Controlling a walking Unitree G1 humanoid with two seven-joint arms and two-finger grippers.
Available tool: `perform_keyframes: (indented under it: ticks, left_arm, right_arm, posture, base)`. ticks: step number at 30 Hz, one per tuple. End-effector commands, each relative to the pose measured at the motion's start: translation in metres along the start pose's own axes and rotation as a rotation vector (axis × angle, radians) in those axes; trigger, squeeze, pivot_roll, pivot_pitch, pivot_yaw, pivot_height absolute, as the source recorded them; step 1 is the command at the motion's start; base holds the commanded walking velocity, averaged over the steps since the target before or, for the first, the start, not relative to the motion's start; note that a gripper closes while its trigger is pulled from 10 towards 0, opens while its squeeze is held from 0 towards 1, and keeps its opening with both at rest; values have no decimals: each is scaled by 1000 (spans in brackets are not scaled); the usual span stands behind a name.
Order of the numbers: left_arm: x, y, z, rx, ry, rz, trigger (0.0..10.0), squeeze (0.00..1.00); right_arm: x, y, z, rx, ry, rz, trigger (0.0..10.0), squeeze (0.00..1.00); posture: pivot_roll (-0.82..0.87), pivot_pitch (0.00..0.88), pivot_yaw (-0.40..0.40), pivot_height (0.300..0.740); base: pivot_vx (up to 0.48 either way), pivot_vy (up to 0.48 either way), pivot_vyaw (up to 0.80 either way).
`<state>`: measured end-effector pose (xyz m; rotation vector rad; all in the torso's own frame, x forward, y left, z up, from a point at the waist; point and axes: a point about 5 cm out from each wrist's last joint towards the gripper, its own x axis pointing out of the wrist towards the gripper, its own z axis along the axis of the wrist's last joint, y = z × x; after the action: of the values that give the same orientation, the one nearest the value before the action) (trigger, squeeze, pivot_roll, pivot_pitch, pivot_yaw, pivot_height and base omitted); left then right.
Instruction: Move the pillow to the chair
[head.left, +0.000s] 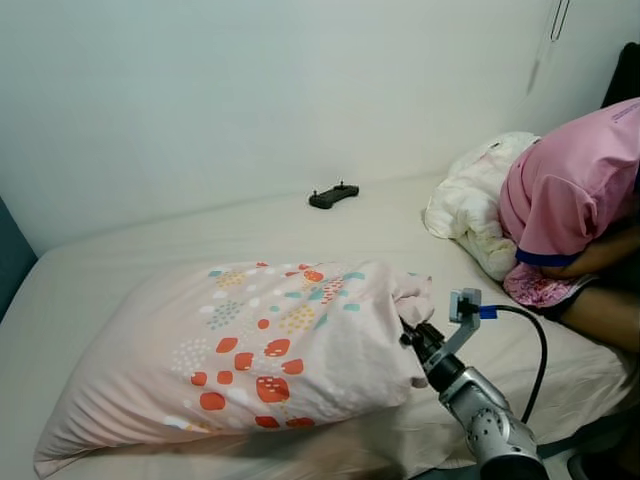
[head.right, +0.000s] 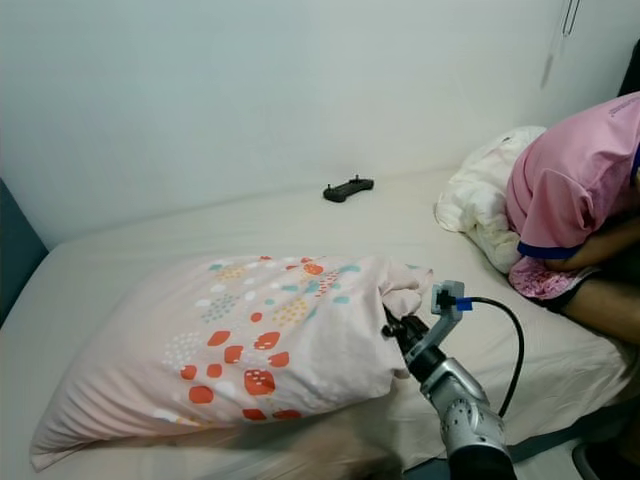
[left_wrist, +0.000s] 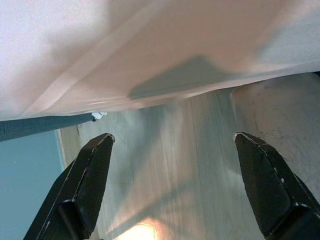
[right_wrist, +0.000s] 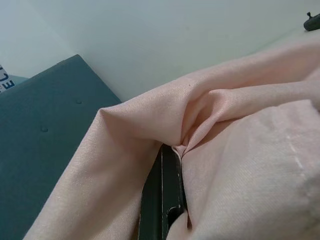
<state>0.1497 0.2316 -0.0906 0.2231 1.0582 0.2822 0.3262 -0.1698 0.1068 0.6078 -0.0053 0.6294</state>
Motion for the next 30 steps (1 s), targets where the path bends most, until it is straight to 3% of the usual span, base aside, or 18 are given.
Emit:
perform_keyframes:
  ticks: [1, 21, 30]
  left_arm:
    - [-2, -5, -13, 10, 50, -22, 10000, 0]
    - [-2, -2, -13, -18, 55, -14, 10000, 0]
    - [-2, -2, -15, -13, 74, -8, 10000, 0]
  right_arm:
    - [4, 3, -1, 17, -2, 13, 10000, 0]
    - [3, -1, 0, 14, 7, -10, 10000, 0]
    - [3, -5, -3, 2, 15, -59, 10000, 0]
  posture:
    - [-119, 34, 3, 575]
    - [-120, 34, 2, 655]
    - [-122, 35, 3, 665]
  base:
    - [0, 0, 0]
    - [0, 0, 0]
    - [-473, 0, 0]
